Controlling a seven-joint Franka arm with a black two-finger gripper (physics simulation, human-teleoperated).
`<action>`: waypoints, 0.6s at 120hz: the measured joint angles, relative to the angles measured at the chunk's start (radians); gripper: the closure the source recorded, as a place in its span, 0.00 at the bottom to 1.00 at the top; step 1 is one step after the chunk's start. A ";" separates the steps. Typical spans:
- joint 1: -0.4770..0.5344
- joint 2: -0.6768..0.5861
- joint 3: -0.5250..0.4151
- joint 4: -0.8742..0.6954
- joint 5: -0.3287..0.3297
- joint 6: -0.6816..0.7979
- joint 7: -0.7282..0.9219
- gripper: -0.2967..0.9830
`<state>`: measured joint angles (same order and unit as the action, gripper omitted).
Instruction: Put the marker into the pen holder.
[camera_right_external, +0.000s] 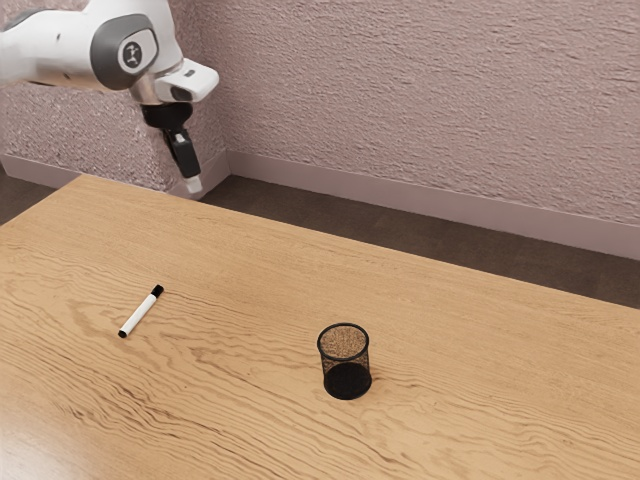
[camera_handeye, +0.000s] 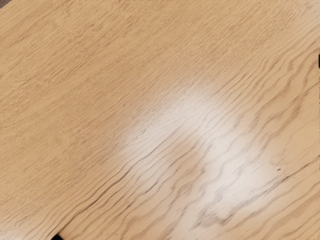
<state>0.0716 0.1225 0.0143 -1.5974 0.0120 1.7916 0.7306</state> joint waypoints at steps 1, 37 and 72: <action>-0.001 0.000 0.000 0.000 0.000 0.000 0.002 0.23; -0.022 -0.029 0.033 -0.029 -0.002 0.001 0.045 0.23; 0.098 -0.080 0.205 -0.497 0.007 0.319 -0.111 0.23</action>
<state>0.1700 0.0427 0.2190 -2.0939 0.0189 2.1111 0.6198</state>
